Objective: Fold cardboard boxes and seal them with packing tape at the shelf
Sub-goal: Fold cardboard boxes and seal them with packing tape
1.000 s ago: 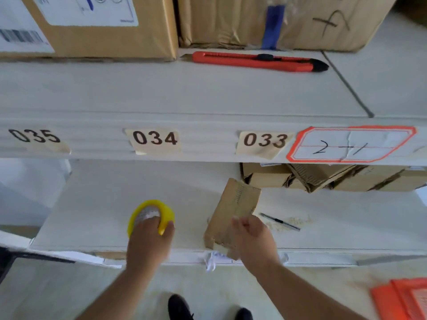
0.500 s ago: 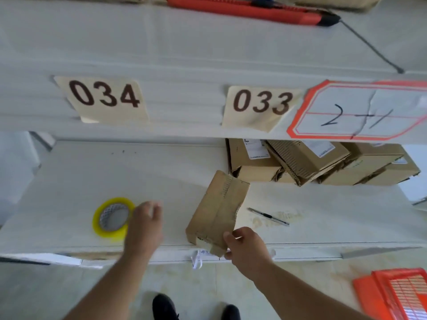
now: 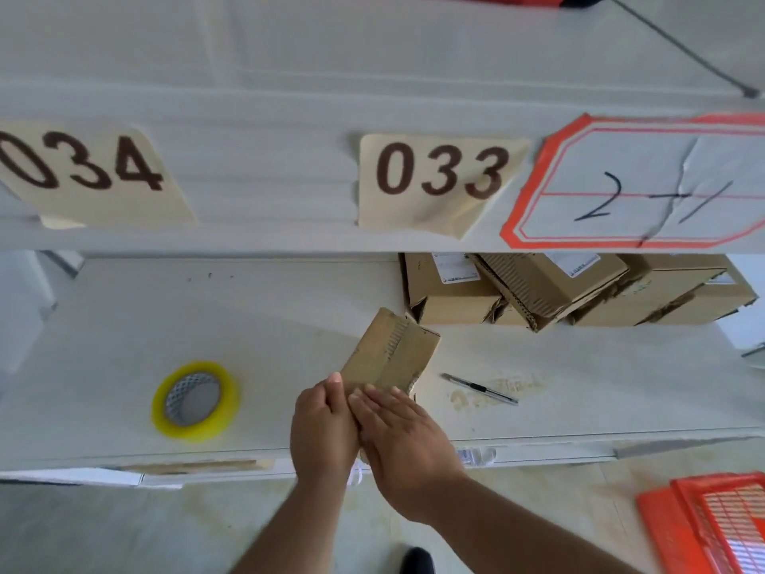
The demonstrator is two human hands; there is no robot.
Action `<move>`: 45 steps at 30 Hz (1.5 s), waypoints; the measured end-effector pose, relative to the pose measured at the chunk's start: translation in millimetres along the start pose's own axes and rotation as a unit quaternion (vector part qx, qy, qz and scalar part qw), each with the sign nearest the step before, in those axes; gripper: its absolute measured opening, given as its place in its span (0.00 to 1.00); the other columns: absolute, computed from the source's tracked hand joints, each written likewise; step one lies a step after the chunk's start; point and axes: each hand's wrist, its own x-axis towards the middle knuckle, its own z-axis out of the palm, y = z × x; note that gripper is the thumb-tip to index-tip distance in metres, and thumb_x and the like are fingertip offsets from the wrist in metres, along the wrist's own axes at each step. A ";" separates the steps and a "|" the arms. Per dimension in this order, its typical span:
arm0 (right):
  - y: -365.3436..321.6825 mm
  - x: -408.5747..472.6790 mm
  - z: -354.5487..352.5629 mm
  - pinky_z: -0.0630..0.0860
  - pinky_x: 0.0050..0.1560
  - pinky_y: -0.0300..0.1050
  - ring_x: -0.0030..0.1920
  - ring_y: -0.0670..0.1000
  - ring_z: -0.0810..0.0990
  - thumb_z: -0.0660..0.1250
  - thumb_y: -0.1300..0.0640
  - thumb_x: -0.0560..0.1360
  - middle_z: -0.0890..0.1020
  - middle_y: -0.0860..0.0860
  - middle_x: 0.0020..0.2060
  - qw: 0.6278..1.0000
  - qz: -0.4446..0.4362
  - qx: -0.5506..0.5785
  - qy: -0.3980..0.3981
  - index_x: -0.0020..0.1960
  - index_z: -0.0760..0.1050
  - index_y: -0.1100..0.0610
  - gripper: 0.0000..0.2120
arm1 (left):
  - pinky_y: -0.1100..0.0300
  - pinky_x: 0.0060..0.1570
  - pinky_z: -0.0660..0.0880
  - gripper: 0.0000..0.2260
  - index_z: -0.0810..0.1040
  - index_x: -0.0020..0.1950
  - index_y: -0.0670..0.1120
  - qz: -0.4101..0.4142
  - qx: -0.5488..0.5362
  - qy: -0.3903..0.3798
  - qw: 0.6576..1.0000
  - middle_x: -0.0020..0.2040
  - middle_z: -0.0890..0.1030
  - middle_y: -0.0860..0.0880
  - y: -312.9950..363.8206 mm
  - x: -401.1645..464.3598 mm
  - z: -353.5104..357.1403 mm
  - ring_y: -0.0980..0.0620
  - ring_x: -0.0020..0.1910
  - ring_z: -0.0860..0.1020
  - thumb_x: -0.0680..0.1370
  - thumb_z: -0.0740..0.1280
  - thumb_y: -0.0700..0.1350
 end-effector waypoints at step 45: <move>55.0 45.6 -93.3 0.73 0.53 0.43 0.56 0.48 0.78 0.69 0.47 0.80 0.81 0.42 0.56 0.950 0.264 0.150 0.073 0.65 0.78 0.47 0.14 | 0.57 0.41 0.69 0.18 0.78 0.45 0.49 0.030 -0.006 -0.028 0.999 0.42 0.80 0.52 8.3 -12.8 -17.1 0.49 0.42 0.77 0.86 0.54 0.53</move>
